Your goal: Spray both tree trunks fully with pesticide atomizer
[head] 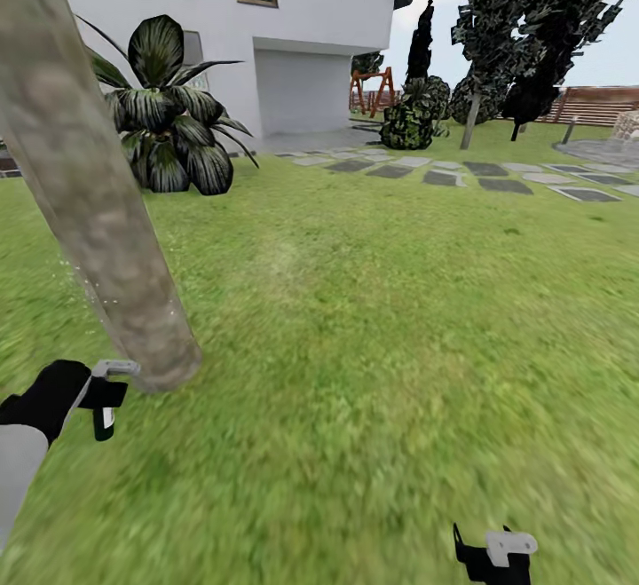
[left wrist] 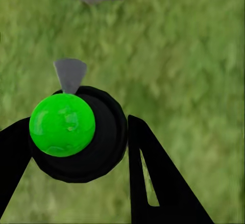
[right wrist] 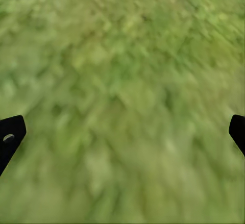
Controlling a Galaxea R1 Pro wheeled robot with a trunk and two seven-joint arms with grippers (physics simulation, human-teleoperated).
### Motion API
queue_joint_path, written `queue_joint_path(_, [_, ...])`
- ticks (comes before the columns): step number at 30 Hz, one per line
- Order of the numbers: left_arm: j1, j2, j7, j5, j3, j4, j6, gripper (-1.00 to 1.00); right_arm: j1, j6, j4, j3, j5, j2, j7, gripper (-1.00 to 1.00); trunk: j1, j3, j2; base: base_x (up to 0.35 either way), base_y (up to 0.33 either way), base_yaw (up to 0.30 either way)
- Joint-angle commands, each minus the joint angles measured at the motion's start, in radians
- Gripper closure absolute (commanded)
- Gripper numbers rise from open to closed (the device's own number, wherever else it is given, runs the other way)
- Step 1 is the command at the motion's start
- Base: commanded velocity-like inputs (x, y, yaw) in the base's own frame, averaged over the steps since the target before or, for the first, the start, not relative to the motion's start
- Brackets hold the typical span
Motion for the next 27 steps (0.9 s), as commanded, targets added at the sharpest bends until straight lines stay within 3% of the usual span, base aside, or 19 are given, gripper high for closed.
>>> queue_joint_path(1, [0.0, -0.01, 0.029, 0.006, 0.01, 0.008, -0.002, 1.0, -0.001, -0.002, 0.001, -0.005, 0.011, 0.001, -0.005, -1.0, 0.0, -0.001, 0.0, 0.031, -0.018, 0.058])
queue_joint_path(4, [0.003, -0.063, 0.139, 0.036, 0.016, 0.022, -0.011, 1.0, -0.001, -0.002, 0.001, -0.004, 0.011, 0.001, -0.005, -1.0, 0.0, -0.001, 0.0, 0.008, -0.005, 0.214])
queue_joint_path(6, [0.003, -0.082, 0.169, 0.039, 0.019, 0.019, -0.012, 1.0, -0.001, -0.002, 0.0, -0.004, 0.011, 0.001, -0.006, -1.0, 0.0, -0.001, 0.0, 0.002, -0.001, 0.261])
queue_joint_path(8, [0.003, -0.081, 0.182, 0.04, 0.045, 0.014, -0.012, 1.0, -0.001, -0.002, 0.0, -0.005, 0.011, 0.001, -0.007, -1.0, 0.0, -0.001, 0.0, 0.0, 0.0, 0.273])
queue_joint_path(10, [0.002, -0.062, 0.183, 0.039, 0.105, 0.012, -0.014, 1.0, -0.001, -0.002, 0.001, -0.004, 0.011, 0.001, -0.007, -1.0, 0.0, -0.001, 0.0, 0.0, 0.0, 0.276])
queue_joint_path(12, [0.003, -0.052, 0.183, 0.036, 0.131, 0.014, -0.015, 1.0, -0.001, -0.002, 0.001, -0.004, 0.011, 0.001, -0.006, -1.0, 0.0, -0.001, 0.0, 0.0, 0.0, 0.277])
queue_joint_path(15, [0.02, -0.063, 0.184, 0.037, 0.137, 0.013, -0.033, 1.0, -0.001, -0.002, 0.001, -0.004, 0.011, 0.001, -0.005, -1.0, 0.0, -0.001, 0.0, 0.009, 0.0, 0.236])
queue_joint_path(19, [0.023, -0.109, 0.185, 0.014, 0.137, 0.007, -0.044, 1.0, -0.001, -0.002, 0.001, -0.004, 0.011, 0.001, -0.005, -1.0, 0.0, -0.001, 0.0, 0.216, -0.009, 0.052])
queue_joint_path(23, [0.029, -0.117, 0.188, -0.023, 0.137, 0.008, -0.044, 1.0, -0.001, -0.002, 0.0, -0.005, 0.011, 0.001, -0.005, -1.0, 0.0, -0.001, 0.0, 0.299, -0.104, 0.005])
queue_joint_path(27, [0.06, -0.111, 0.188, -0.024, 0.142, 0.01, -0.051, 1.0, -0.001, -0.002, 0.0, -0.005, 0.011, 0.001, -0.006, -1.0, 0.0, -0.001, 0.0, 0.284, -0.155, 0.023])
